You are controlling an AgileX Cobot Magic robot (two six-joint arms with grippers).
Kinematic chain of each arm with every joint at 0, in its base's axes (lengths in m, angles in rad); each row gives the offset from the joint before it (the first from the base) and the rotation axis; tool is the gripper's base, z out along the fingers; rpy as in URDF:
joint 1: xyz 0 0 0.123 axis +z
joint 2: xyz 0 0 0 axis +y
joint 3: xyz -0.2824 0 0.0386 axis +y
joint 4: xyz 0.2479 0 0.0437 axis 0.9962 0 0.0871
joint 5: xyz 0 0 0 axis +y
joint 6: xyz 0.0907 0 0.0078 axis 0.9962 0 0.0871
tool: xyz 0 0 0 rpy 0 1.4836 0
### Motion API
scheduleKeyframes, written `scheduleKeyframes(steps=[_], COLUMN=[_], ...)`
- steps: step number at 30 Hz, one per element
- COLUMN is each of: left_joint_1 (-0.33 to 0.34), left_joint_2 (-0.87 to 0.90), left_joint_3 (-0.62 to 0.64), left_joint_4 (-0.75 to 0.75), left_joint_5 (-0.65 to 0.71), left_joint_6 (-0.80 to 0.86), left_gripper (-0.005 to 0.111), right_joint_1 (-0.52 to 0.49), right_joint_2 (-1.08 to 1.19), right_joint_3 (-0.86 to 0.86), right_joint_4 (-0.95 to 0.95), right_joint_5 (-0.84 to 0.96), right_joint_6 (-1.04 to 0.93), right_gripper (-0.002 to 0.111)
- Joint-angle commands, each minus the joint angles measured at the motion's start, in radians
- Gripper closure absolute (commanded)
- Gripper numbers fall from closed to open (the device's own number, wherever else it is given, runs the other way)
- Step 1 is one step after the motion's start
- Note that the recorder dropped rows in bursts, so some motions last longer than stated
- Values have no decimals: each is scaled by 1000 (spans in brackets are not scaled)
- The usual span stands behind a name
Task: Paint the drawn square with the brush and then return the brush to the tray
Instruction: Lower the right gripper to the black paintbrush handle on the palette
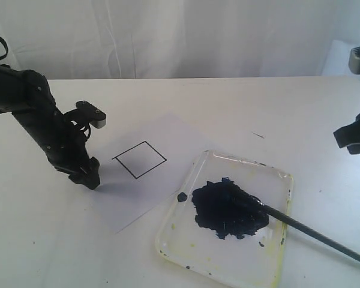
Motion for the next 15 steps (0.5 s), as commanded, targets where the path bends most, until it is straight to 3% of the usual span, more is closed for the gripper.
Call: scheduleKeyframes(steps=[1, 4, 15], left_joint_1=[-4, -4, -4], left_joint_2=[8, 8, 8], left_joint_3=[16, 16, 16], left_joint_4=[-10, -10, -12], left_joint_5=[28, 28, 22], left_joint_6=[1, 1, 1], left_gripper=[33, 33, 33], right_joint_1=[-6, 15, 113], right_joint_2=[40, 66, 173], right_joint_3=[25, 34, 138], right_joint_4=[43, 48, 40], right_joint_5=[1, 5, -68], right_joint_6=[-14, -16, -146], right_gripper=[54, 37, 41])
